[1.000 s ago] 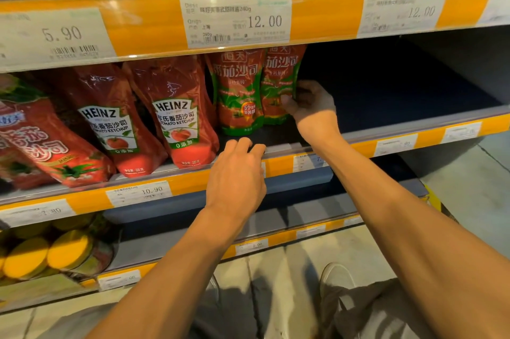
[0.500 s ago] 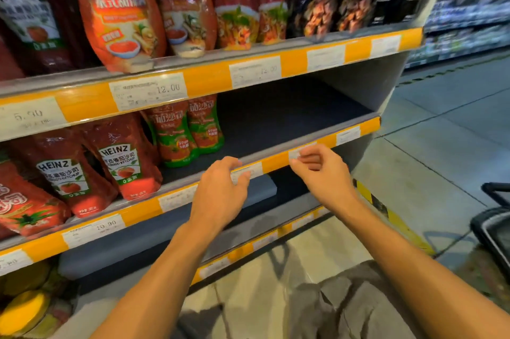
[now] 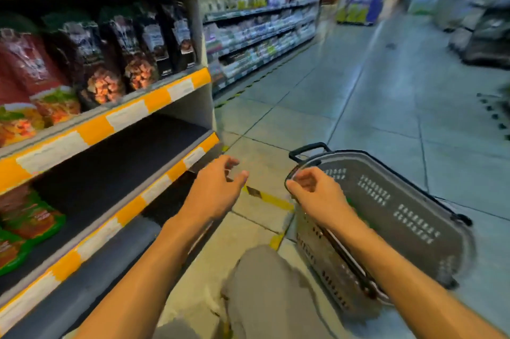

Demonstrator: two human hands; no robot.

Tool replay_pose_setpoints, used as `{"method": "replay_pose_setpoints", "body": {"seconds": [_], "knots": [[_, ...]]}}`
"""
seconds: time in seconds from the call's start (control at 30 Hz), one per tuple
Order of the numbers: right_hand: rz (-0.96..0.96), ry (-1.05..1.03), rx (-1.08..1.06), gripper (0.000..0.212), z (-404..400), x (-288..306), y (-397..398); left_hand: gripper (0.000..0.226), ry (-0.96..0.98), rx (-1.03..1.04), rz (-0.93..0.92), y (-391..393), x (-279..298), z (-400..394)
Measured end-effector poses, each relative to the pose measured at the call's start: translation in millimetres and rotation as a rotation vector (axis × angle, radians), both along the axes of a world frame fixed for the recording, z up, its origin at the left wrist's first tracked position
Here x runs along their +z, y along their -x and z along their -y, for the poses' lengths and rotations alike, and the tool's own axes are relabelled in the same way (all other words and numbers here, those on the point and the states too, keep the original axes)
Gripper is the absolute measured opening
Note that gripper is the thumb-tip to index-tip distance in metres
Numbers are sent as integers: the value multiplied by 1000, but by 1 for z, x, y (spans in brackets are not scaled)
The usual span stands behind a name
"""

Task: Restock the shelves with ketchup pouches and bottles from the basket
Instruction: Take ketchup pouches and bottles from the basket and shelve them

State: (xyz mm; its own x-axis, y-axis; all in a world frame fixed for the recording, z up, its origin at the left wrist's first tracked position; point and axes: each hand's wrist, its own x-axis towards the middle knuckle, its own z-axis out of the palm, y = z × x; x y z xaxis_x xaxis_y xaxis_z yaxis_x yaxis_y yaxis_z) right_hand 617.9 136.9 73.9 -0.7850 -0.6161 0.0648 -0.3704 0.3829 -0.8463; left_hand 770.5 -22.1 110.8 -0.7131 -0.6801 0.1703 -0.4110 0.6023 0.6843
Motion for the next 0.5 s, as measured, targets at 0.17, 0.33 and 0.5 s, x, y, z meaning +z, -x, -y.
{"method": "replay_pose_setpoints", "body": {"seconds": [0.17, 0.33, 0.5], "knots": [[60, -61, -225, 21, -76, -12, 53, 29, -4, -223, 50, 87, 0, -40], [170, -126, -424, 27, -127, -54, 106, 28, -34, -387, 168, 175, -38, -69], [349, -210, -540, 27, -146, -111, 151, 36, -24, -504, 390, 254, -98, -77]]}}
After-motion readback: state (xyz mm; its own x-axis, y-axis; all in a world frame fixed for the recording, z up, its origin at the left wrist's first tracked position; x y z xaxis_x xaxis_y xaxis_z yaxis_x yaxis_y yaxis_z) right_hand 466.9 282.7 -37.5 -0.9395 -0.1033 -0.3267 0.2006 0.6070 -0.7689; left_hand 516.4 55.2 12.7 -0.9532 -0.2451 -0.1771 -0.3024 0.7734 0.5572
